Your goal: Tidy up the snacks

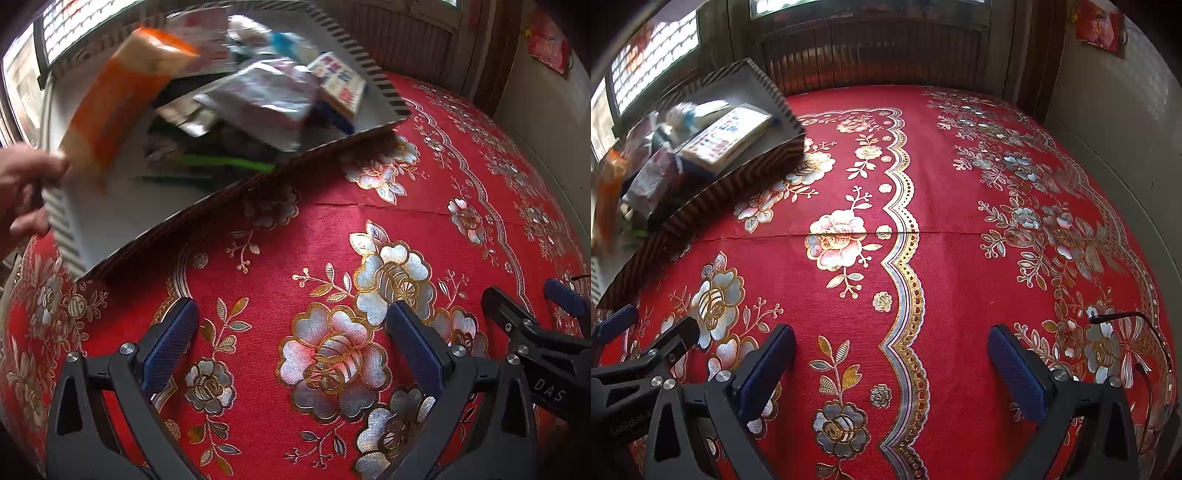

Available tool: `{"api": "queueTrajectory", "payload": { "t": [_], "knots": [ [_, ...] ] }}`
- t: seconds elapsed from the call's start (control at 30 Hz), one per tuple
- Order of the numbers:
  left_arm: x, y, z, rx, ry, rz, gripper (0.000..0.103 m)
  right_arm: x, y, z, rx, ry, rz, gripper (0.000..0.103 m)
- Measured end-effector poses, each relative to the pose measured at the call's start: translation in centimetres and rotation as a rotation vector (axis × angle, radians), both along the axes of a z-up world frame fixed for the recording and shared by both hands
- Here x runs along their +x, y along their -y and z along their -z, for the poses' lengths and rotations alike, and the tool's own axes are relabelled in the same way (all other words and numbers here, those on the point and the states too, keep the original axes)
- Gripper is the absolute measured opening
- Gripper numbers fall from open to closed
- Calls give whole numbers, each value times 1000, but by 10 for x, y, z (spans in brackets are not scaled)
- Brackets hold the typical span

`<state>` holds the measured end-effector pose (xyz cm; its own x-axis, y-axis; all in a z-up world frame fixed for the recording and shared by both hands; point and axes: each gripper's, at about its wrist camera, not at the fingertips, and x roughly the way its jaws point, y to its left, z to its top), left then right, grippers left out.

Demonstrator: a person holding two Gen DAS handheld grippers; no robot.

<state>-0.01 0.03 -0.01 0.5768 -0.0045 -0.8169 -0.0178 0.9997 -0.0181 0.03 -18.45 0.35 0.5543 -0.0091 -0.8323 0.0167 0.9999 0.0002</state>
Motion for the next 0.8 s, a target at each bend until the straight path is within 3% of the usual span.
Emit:
{"api": "queueTrajectory", "payload": {
  "t": [0.8],
  "knots": [
    [0,0,-2,1,2,0,103,1,1,1,0,0,0,103]
  ]
}}
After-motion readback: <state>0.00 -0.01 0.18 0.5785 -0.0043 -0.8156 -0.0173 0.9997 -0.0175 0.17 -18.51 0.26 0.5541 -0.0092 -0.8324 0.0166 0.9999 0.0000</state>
